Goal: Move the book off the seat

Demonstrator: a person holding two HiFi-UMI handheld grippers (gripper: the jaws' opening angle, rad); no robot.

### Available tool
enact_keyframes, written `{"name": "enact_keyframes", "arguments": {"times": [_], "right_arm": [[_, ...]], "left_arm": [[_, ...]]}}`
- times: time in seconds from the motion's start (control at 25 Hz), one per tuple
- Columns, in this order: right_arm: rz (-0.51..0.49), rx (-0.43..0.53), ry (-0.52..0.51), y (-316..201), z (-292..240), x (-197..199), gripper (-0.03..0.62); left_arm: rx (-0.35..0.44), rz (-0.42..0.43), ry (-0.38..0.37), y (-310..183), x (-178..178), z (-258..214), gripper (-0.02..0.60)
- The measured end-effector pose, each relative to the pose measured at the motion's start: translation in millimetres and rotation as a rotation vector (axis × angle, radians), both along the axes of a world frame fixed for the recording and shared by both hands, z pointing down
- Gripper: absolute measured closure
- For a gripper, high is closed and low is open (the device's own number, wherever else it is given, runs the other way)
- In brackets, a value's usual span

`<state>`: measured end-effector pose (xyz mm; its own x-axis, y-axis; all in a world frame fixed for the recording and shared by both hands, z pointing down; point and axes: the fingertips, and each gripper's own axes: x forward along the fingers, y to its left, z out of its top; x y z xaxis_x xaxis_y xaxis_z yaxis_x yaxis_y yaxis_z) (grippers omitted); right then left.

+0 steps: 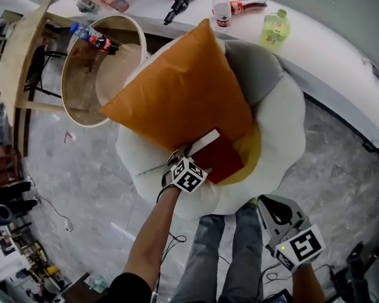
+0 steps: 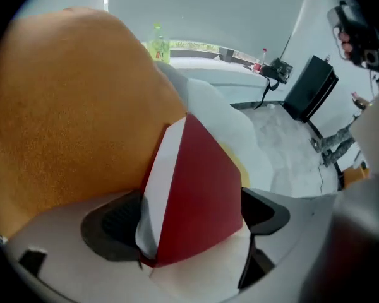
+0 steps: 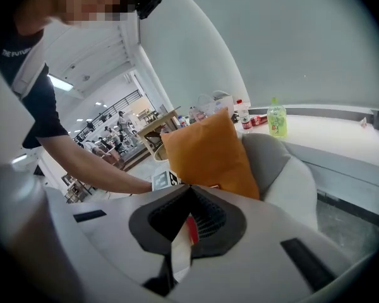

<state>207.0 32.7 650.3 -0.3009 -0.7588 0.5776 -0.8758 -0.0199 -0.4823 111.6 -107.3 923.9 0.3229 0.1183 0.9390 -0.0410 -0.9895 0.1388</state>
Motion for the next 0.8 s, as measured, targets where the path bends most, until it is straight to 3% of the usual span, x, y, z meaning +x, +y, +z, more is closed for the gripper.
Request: {"name": "enact_keyframes", "arguments": {"times": [0.12, 0.28, 0.36, 0.56, 0.68, 0.8], "right_arm": [[-0.016, 0.003, -0.003, 5.7, -0.1, 0.8, 0.588], [-0.026, -0.01, -0.01, 11.7, 9.5, -6.6, 0.588], [-0.037, 0.003, -0.002, 6.3, 8.7, -9.7, 0.588], [-0.09, 0.025, 0.104, -8.0, 20.4, -13.1, 0.588], [-0.191, -0.053, 0.195, -14.0, 57.1, -20.1, 0.588], [-0.23, -0.124, 0.225, -21.6, 109.9, -27.7, 0.588]], "left_arm": [[-0.046, -0.096, 0.075, 0.2, 10.9, -20.7, 0.092], [-0.132, 0.089, 0.067, 52.8, -2.7, -64.3, 0.194], [-0.145, 0.155, 0.068, 74.6, -9.4, -75.2, 0.203], [-0.18, 0.161, 0.109, 107.6, -5.7, -89.5, 0.215], [-0.197, 0.153, 0.126, 120.8, -6.5, -94.2, 0.215], [-0.204, 0.163, 0.13, 129.7, -8.0, -97.0, 0.215]]}}
